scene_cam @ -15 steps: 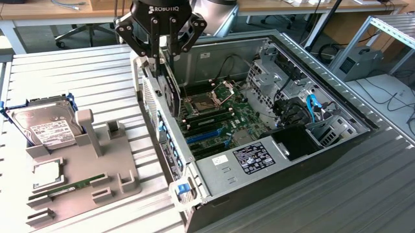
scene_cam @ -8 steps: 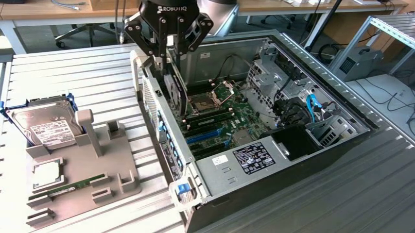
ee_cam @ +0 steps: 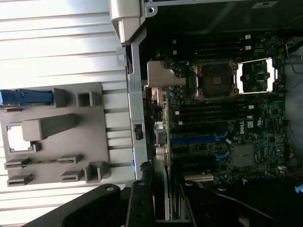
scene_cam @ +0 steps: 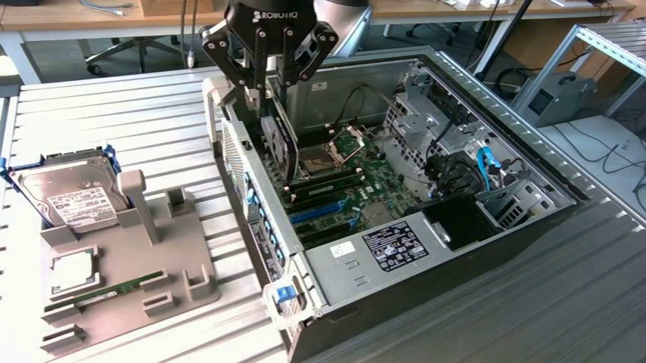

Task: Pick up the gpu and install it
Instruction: 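Pick up the gpu and move the gpu toward the slot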

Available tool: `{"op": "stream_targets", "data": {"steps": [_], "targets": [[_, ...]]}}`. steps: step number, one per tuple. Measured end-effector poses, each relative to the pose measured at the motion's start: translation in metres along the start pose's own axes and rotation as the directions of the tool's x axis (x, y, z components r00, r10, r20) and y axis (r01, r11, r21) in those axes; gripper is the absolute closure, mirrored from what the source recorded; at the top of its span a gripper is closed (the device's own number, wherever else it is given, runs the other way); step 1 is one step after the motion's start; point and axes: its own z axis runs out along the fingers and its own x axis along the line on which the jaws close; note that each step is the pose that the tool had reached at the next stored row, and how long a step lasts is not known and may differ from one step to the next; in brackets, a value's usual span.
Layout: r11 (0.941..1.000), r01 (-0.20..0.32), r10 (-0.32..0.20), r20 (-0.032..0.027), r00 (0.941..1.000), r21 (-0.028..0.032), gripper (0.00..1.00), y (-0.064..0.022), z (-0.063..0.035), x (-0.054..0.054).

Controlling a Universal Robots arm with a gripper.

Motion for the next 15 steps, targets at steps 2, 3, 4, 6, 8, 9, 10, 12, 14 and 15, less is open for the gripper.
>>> {"op": "stream_targets", "data": {"steps": [2, 3, 4, 6, 8, 9, 10, 12, 14, 15], "targets": [[1.0, 0.0, 0.0, -0.0001, 1.0, 0.0, 0.73, 0.0002, 0.0005, -0.002], [1.0, 0.0, 0.0, 0.0, 1.0, 0.0, 0.73, 0.0003, 0.0007, -0.003], [1.0, 0.0, 0.0, -0.0001, 1.0, 0.0001, 0.73, 0.0003, 0.0009, -0.004], [1.0, 0.0, 0.0, 0.0, 1.0, 0.0, 0.73, 0.0005, 0.0013, -0.007], [1.0, 0.0, 0.0, -0.0001, 1.0, 0.0, 0.73, 0.0007, 0.0017, -0.009], [1.0, 0.0, 0.0, 0.0, 1.0, 0.0, 0.73, 0.0007, 0.0019, -0.009], [1.0, 0.0, 0.0, 0.0, 1.0, -0.0001, 0.73, 0.0007, 0.0022, -0.01], [1.0, 0.0, 0.0, 0.0, 1.0, 0.0, 0.73, 0.0009, 0.0025, -0.011], [1.0, 0.0, 0.0, 0.0, 1.0, 0.0, 0.73, 0.001, 0.0031, -0.013], [1.0, 0.0, 0.0, -0.0001, 1.0, 0.0001, 0.73, 0.0011, 0.0033, -0.014]]}}
